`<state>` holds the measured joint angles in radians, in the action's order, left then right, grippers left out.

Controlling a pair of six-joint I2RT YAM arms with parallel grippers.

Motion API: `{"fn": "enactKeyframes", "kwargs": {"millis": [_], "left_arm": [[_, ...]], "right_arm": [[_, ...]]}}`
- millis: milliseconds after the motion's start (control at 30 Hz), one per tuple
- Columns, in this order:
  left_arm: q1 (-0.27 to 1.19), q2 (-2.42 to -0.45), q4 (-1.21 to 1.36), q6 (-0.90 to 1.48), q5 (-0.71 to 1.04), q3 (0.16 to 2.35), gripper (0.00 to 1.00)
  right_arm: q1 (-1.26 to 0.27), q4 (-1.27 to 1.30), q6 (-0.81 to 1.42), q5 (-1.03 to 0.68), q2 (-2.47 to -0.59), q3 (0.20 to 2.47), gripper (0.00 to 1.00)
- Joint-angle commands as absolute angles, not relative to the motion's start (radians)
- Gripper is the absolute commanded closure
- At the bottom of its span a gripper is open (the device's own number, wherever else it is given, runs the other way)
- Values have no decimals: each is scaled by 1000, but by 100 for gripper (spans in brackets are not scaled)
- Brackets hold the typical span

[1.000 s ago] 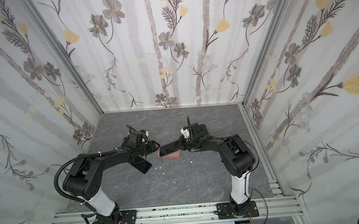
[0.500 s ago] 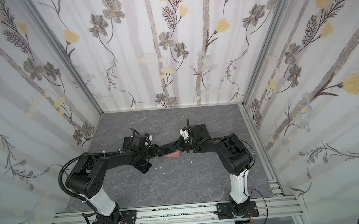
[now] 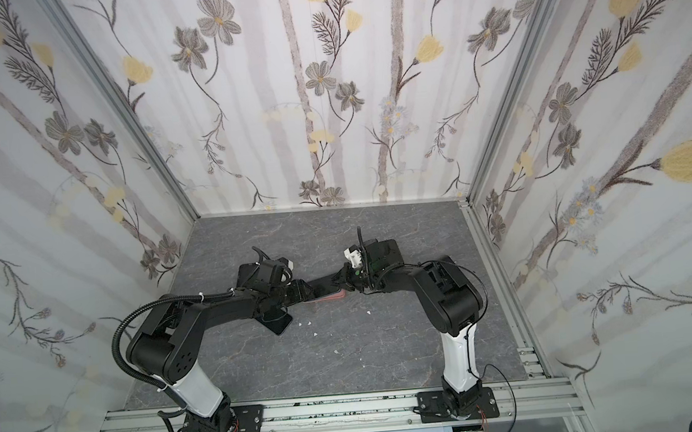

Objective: Put the phone into the phone case
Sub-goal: 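Press the blue phone down into the pink case with the right gripper while left holds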

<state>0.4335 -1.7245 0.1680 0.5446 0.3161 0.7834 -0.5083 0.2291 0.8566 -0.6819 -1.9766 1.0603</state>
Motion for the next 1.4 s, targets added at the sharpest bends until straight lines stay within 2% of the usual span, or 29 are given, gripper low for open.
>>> {"fn": "enactKeyframes", "kwargs": {"millis": [0, 333, 567, 767, 900, 967, 1133, 1367], "left_arm": [[436, -1738, 121, 518, 302, 792, 50], [437, -1718, 94, 506, 283, 785, 50], [433, -1697, 61, 477, 255, 805, 51], [435, -1715, 59, 470, 264, 795, 52], [443, -1723, 64, 472, 283, 790, 53], [444, -1724, 62, 465, 292, 790, 58], [446, -1718, 52, 458, 299, 788, 59], [448, -1715, 47, 456, 317, 783, 59]], "right_arm": [[-510, 3, 788, -522, -1981, 1073, 80], [-528, -173, 732, -461, -1927, 1182, 58], [-525, -315, 677, -380, -1863, 1220, 53], [-525, -340, 641, -345, -1824, 1182, 57], [-529, -274, 661, -383, -1827, 1128, 67], [-533, -250, 669, -404, -1840, 1116, 72], [-540, -162, 710, -470, -1857, 1088, 84], [-543, -172, 707, -460, -1888, 1095, 88]]}}
